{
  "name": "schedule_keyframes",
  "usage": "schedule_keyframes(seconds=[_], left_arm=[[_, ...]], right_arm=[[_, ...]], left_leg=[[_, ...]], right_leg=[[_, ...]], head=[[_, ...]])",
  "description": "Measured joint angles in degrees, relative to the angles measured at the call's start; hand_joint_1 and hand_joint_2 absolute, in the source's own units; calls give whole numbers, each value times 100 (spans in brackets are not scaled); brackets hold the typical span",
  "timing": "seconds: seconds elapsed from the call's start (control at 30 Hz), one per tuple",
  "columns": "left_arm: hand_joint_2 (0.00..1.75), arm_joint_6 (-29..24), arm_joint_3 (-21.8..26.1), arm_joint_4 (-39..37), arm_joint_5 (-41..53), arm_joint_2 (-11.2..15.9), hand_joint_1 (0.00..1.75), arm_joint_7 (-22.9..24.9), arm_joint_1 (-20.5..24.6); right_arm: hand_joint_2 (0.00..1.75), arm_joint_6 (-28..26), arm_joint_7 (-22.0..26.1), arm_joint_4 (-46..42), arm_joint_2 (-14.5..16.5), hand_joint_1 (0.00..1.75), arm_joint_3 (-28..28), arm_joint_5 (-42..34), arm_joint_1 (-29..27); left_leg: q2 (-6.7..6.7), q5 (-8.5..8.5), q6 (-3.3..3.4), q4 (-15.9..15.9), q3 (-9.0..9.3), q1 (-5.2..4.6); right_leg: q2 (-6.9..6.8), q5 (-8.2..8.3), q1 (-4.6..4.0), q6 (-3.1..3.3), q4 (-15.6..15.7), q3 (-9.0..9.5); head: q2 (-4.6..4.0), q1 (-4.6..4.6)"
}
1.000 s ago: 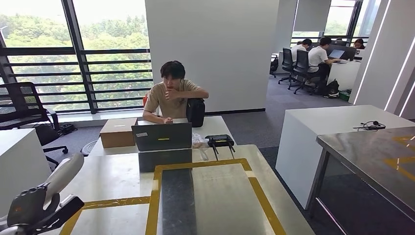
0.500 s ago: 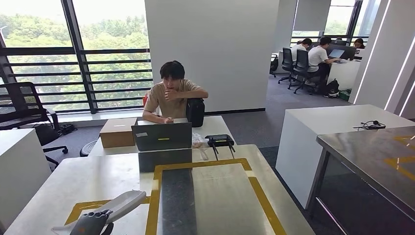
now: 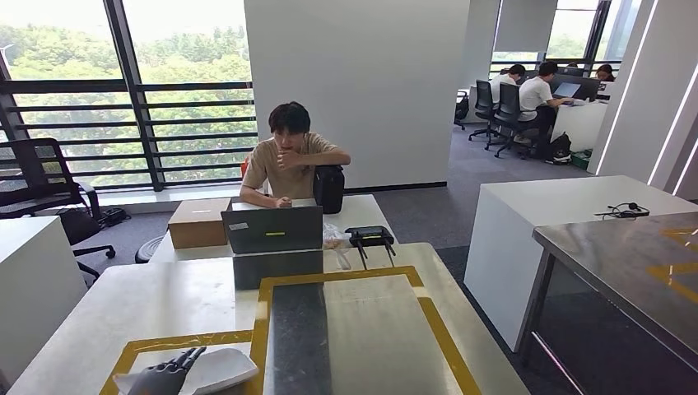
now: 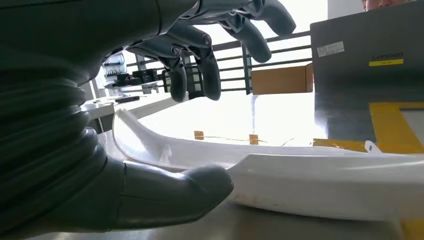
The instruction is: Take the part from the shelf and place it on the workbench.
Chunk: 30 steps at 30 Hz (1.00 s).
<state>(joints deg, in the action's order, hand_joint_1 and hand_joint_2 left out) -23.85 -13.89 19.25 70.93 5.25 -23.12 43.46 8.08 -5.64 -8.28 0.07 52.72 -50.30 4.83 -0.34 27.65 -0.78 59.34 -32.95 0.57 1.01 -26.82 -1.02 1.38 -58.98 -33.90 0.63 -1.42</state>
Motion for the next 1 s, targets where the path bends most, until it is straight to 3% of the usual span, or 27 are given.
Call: schedule_keyframes(seconds=[0.07,0.23,0.43,0.57,0.63,0.7,0.73,0.77,0.8,0.9,0.93,0.97,1.0], left_arm=[[0,78,-11,-11,-43,0,0,149,3],[0,328,-12,-40,-267,0,0,506,39],[0,343,-11,-44,-357,0,0,599,69],[0,137,1,-28,-474,4,0,567,88],[0,-13,17,-7,-523,1,0,554,109],[0,-79,38,1,-545,0,0,548,118],[0,-86,45,0,-546,0,0,547,116],[0,-90,47,-1,-546,-2,0,544,112],[0,-92,47,-2,-546,-4,0,541,109],[0,-122,49,9,-546,-8,0,534,111],[0,-148,51,16,-546,-4,0,532,111],[0,-179,53,23,-546,2,0,530,114],[0,-209,55,27,-544,7,0,529,115]], right_arm=[[0,-7,-2,0,0,0,0,-8,0],[0,-34,-24,0,2,0,0,-59,1],[0,-51,-41,0,2,0,0,-110,1],[0,-67,-40,0,18,0,0,-130,-3],[0,-70,-35,0,15,0,0,-130,-3],[0,-81,-27,0,15,0,0,-130,-2],[0,-90,-24,0,14,0,0,-130,-2],[0,-98,-22,0,12,0,0,-129,-3],[0,-105,-25,0,7,0,0,-129,-6],[0,-115,-26,2,-3,0,-1,-125,-41],[0,-117,-14,2,4,0,-1,-122,-54],[0,-117,-6,3,10,0,-1,-120,-58],[0,-117,9,4,16,0,-1,-120,-58]], left_leg=[[0,0,0,0,0,0],[0,0,0,0,0,0],[0,1,2,3,-1,-2],[9,-86,114,-100,42,5],[39,-178,158,-233,78,47],[72,-212,170,-261,65,62],[83,-218,159,-252,47,73],[91,-223,141,-236,27,93],[95,-227,112,-213,1,123],[82,-208,-53,-76,-113,213],[73,-200,-117,-24,-156,211],[62,-200,-173,18,-196,198],[51,-212,-217,33,-222,190]], right_leg=[[0,0,0,0,0,0],[-1,0,0,0,0,0],[0,2,3,-2,4,1],[-3,34,24,-105,47,17],[-13,-176,29,-162,-208,-92],[-18,-547,73,-232,-878,-375],[-19,-676,101,-270,-1217,-514],[-19,-703,132,-311,-1406,-581],[-20,-625,167,-358,-1388,-551],[-28,-197,284,-518,-467,-59],[-10,-129,302,-509,-275,24],[10,-142,306,-458,-215,33],[36,-148,295,-367,-266,-10]], head=[[0,0],[0,0],[0,0],[0,-1],[0,4],[0,8],[0,8],[0,8],[0,8],[0,22],[0,27],[0,28],[0,27]])
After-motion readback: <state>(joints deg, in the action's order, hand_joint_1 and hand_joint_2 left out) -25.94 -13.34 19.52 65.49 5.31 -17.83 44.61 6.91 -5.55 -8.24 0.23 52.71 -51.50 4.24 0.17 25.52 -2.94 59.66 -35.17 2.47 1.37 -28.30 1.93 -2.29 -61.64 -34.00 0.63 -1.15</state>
